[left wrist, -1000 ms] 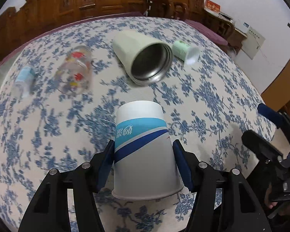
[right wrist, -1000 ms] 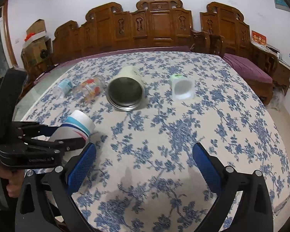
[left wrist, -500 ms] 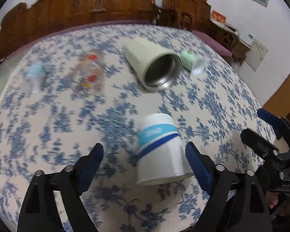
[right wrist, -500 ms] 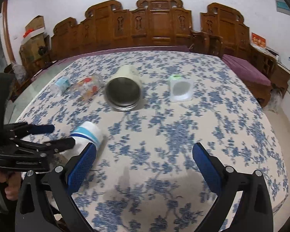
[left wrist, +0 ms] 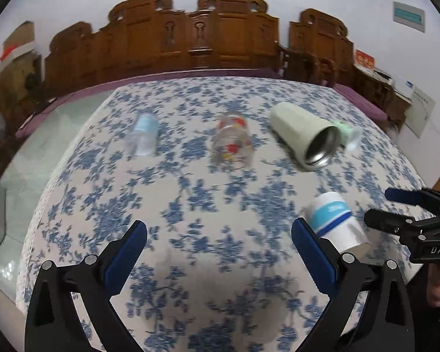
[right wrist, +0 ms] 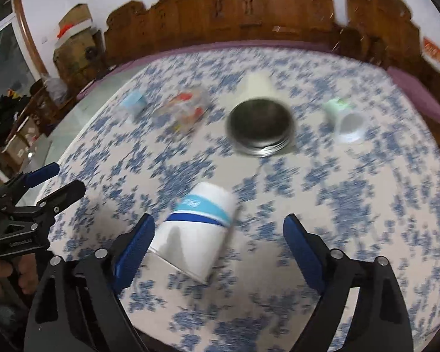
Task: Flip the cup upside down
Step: 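Close the right tool on the paper cup while the left tool opens and releases it, then lower the paper cup opening-down onto the tablecloth and open the right tool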
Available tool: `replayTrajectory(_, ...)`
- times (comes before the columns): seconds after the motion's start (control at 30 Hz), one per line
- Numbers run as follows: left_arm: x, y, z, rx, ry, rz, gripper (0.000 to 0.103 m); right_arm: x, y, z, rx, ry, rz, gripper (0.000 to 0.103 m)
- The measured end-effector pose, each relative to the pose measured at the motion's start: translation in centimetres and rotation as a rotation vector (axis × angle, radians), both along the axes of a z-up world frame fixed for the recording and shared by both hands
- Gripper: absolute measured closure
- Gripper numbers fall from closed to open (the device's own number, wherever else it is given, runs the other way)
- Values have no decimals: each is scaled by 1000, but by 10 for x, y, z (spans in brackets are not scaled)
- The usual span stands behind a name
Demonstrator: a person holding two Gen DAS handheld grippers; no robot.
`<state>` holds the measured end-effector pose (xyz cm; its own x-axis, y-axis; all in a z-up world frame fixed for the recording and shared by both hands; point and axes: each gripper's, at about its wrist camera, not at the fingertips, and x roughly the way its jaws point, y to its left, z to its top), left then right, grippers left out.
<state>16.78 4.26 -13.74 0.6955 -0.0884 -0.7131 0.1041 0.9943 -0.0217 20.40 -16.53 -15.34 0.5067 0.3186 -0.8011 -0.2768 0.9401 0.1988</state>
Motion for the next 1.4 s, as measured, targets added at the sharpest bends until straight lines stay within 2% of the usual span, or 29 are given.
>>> replayTrajectory(0.2, 8, 15, -10, -17, 20, 26, 8, 26, 24, -21, 41, 194, 49, 16)
replayTrajectory(0.43, 10, 17, -14, -27, 32, 29, 8, 53, 32, -43, 63, 379, 36, 16)
replayTrajectory(0.73, 7, 11, -13, -38, 30, 3, 8, 75, 23, -57, 102, 481, -1, 21)
replayTrajectory(0.83, 6, 11, -12, -41, 31, 4, 8, 82, 17, -60, 130, 491, -24, 29)
replayTrajectory(0.87, 6, 11, -13, -41, 31, 5, 8, 83, 15, -60, 143, 492, -28, 40)
replayTrajectory(1.0, 7, 10, -13, -45, 37, 3, 8, 86, 6, -54, 202, 456, -32, 45)
replayTrajectory(1.13, 7, 8, -13, -43, 38, -1, 8, 85, 3, -44, 198, 381, -30, 46)
replayTrajectory(1.3, 8, 8, -14, -41, 44, -1, 8, 78, 11, -13, 115, 116, -18, 46)
replayTrajectory(1.33, 8, 8, -14, -41, 45, -1, 8, 79, 12, -8, 86, 73, -18, 46)
replayTrajectory(1.4, 8, 7, -15, -39, 48, -2, 8, 72, 14, 3, -15, -89, -46, 46)
